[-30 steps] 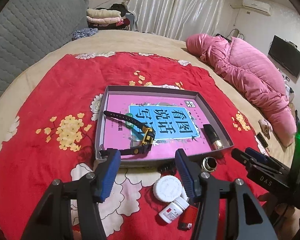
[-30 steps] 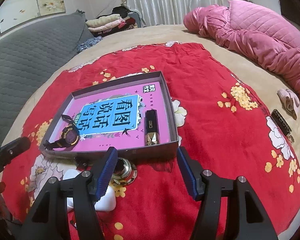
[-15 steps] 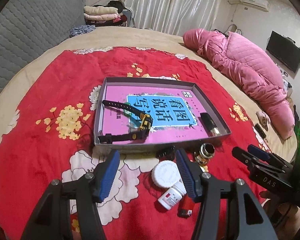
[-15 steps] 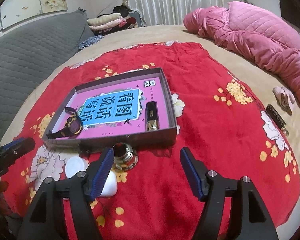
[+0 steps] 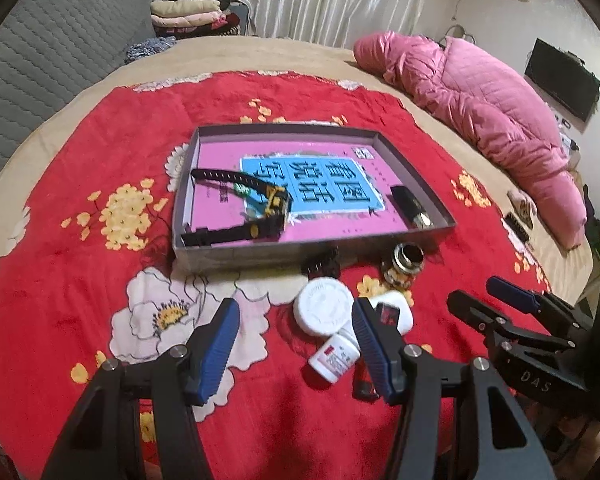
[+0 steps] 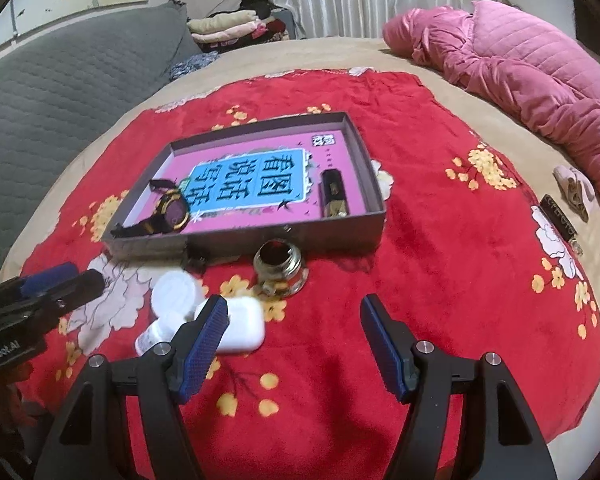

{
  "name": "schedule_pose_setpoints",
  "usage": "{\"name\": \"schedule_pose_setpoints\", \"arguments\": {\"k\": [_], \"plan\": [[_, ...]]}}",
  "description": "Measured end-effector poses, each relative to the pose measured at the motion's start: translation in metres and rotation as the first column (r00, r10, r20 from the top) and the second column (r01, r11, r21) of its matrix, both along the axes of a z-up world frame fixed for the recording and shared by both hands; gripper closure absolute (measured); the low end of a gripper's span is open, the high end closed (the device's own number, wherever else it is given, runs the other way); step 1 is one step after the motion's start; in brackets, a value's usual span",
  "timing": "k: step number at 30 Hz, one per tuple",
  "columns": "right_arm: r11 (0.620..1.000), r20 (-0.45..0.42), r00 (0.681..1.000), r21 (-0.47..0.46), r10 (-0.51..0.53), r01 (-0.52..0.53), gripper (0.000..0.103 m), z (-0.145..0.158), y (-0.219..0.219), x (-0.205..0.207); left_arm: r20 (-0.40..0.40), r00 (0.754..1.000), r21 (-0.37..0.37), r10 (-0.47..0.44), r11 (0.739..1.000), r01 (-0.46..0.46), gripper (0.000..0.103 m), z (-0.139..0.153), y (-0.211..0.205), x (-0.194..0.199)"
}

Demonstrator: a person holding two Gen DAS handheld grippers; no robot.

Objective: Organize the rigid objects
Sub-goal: 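Withdraw both open tools from the box back toward the remaining objects, then grasp the white pill bottle with the left tool while the right tool grasps the red case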

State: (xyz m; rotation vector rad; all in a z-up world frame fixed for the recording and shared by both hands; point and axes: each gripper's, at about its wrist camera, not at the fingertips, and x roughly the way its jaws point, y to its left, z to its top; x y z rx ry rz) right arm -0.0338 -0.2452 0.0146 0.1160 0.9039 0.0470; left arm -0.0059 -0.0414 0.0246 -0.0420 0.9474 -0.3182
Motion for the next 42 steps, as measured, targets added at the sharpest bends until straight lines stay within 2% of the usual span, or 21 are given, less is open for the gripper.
{"name": "schedule_pose_setpoints", "arguments": {"k": [10,20,34,42], "plan": [[0.997,-0.028,0.997,-0.011,0.073,-0.073,0.032,-0.009,0.03,-0.013,-0.06,0.998,0.016,-0.022,1.0,0.023,0.045,-0.011,0.003,-0.006],[0.996,-0.064,0.994,-0.014,0.087,-0.088,0.032,-0.022,0.042,-0.013,-0.109,0.993,0.026,-0.046,0.998,0.049,0.045,-0.02,0.003,-0.009],[0.993,-0.093,0.989,-0.028,0.116,-0.119,0.032,-0.045,0.069,-0.006,-0.124,0.992,0.025,-0.037,0.999,0.04,0.045,-0.026,0.014,-0.005],[0.995,-0.098,0.991,-0.037,0.088,-0.092,0.032,-0.057,0.073,0.003,-0.134,0.989,0.033,-0.062,0.997,0.067,0.045,-0.032,0.007,-0.005]]}}
